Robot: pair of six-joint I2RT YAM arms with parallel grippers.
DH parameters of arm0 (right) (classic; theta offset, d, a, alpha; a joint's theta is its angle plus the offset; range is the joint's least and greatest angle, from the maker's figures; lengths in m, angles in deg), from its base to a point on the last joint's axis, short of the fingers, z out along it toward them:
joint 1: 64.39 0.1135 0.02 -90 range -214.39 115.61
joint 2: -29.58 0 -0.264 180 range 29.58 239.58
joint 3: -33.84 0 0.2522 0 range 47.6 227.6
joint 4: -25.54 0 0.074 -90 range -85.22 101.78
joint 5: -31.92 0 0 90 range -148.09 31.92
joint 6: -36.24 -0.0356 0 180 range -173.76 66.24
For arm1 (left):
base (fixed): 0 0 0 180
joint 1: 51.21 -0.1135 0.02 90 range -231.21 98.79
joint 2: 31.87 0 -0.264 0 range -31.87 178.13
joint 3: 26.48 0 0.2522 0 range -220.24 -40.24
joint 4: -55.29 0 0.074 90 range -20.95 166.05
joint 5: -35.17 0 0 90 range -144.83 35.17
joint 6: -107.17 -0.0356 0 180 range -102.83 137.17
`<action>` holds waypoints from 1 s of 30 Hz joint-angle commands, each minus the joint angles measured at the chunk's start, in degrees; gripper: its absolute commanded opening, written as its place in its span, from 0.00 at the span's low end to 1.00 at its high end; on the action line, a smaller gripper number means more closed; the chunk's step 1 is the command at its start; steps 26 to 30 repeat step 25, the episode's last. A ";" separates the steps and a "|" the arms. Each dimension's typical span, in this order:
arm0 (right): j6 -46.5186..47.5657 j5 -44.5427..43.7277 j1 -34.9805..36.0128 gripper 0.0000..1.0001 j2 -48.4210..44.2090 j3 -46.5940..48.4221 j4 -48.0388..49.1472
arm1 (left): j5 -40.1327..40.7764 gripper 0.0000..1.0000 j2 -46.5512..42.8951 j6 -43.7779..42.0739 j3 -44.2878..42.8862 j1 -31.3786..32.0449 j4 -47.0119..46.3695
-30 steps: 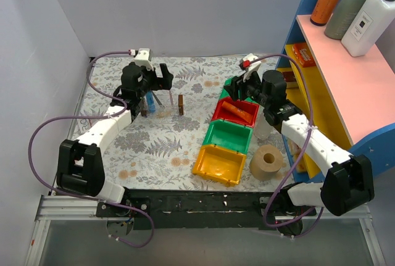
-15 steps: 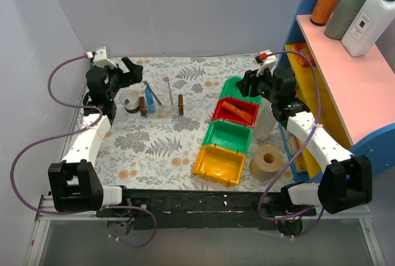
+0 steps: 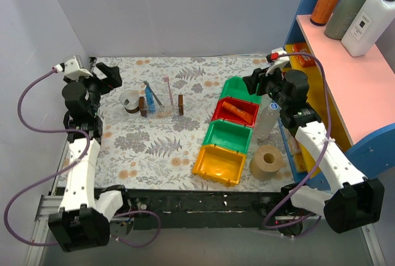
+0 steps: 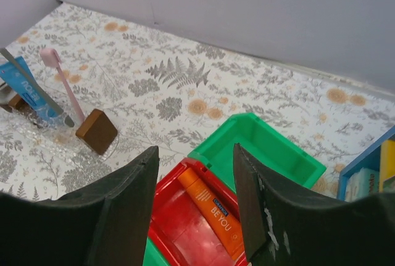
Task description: Prepare toiletry sets of a toothbrush and toothpaste on the tray
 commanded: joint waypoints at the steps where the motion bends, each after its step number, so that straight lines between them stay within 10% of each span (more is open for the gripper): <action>1: 1.40 -1.94 -0.22 0.59 -5.92 -2.19 6.87 | 5.72 0.98 -9.37 -3.53 1.90 -0.17 0.05; 30: 2.36 -1.94 -0.23 0.60 -7.88 -5.71 12.24 | 8.28 0.98 -13.25 -5.46 3.22 -0.26 2.17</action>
